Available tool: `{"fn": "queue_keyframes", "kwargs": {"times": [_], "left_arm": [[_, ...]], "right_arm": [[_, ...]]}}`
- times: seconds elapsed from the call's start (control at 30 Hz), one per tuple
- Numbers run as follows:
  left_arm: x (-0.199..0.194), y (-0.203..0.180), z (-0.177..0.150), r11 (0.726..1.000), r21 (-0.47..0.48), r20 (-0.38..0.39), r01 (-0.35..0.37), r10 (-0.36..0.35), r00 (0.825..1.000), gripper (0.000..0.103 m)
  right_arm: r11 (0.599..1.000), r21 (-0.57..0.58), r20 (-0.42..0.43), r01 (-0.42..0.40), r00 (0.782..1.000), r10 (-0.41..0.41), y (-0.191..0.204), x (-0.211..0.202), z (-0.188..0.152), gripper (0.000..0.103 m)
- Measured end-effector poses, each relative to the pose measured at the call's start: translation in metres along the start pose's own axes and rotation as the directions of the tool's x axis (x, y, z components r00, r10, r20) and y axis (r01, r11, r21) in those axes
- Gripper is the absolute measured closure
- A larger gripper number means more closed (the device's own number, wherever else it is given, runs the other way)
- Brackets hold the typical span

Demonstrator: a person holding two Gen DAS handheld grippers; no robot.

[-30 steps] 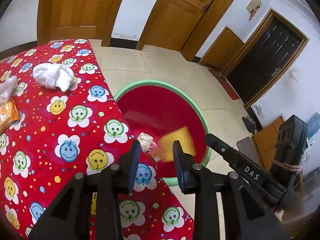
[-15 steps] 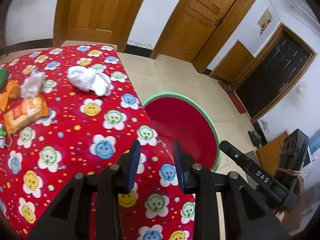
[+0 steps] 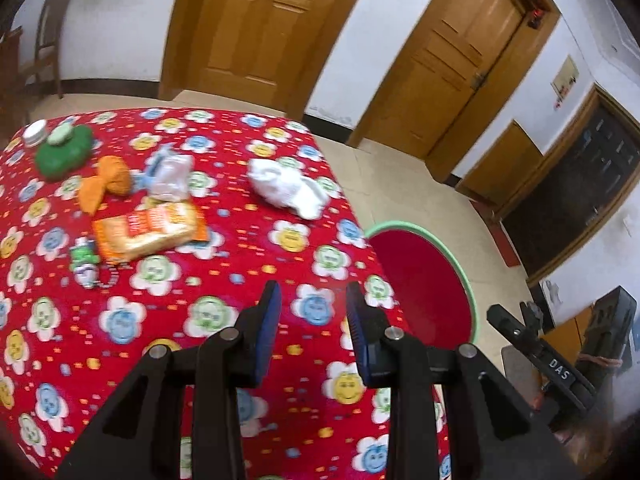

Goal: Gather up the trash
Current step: 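Move both open tools back over the table toward the remaining trash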

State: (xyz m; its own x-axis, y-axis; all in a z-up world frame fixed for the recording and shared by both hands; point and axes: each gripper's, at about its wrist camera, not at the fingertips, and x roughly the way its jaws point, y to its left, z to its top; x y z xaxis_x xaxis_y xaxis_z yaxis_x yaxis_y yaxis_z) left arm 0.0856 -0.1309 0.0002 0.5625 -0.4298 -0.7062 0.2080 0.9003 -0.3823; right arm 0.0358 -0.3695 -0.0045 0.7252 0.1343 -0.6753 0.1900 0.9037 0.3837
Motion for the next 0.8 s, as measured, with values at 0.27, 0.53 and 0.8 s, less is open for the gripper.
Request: {"fn": "queue_keyframes", "kwargs": {"times": [0.27, 0.53, 0.8], "left_arm": [[-0.026, 0.054, 0.010, 0.993, -0.081, 0.047, -0.087, 0.091, 0.995, 0.071], [-0.044, 0.102, 0.014, 0.975, -0.146, 0.064, -0.169, 0.179, 0.982, 0.071], [-0.045, 0.136, 0.013, 0.958, -0.189, 0.070, -0.218, 0.234, 0.970, 0.071]], "right_arm": [[0.997, -0.065, -0.018, -0.038, 0.999, 0.037, 0.031, 0.002, 0.009, 0.079], [0.987, -0.144, -0.059, -0.074, 0.996, 0.066, 0.071, 0.011, 0.018, 0.072], [0.973, -0.205, -0.106, -0.109, 0.990, 0.089, 0.118, 0.038, 0.024, 0.059]]}}
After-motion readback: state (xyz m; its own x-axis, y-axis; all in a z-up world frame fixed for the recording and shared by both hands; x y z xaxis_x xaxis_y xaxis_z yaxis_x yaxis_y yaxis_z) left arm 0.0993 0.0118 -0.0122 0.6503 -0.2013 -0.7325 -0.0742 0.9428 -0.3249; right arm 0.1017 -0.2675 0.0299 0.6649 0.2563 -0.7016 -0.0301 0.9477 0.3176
